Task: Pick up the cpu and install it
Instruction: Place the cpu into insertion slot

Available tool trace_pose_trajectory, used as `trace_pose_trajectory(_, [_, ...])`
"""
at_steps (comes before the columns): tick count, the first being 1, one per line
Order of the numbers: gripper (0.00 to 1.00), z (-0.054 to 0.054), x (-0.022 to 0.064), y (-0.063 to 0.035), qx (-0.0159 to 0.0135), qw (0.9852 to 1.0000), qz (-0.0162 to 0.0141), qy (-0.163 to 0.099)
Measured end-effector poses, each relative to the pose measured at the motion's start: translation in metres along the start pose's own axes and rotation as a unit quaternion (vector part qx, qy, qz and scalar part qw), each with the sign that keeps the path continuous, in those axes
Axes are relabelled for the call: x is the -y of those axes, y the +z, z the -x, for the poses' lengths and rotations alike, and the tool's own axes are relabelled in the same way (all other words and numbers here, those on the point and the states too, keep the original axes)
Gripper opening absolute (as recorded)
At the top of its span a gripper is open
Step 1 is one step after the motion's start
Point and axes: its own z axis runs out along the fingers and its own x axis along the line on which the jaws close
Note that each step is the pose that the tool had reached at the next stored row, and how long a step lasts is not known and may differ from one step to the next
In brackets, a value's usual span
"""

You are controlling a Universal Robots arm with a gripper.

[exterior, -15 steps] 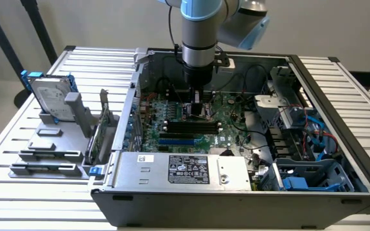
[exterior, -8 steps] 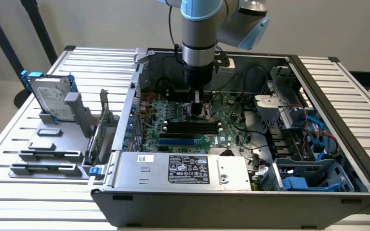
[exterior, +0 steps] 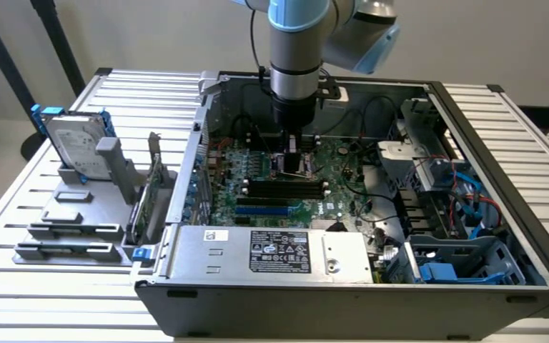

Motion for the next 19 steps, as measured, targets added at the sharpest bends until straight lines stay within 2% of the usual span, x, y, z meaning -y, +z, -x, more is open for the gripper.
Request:
trace_pose_trajectory(7, [0.63,0.000,0.0000,-0.0024,0.0004,1.0000,-0.0003,0.000])
trace_pose_trajectory(13, [0.63,0.000,-0.0004,-0.0116,0.0004,1.0000,-0.0003,0.000])
trace_pose_trajectory(19, [0.63,0.000,0.0038,-0.0216,0.0003,1.0000,-0.0002,0.000])
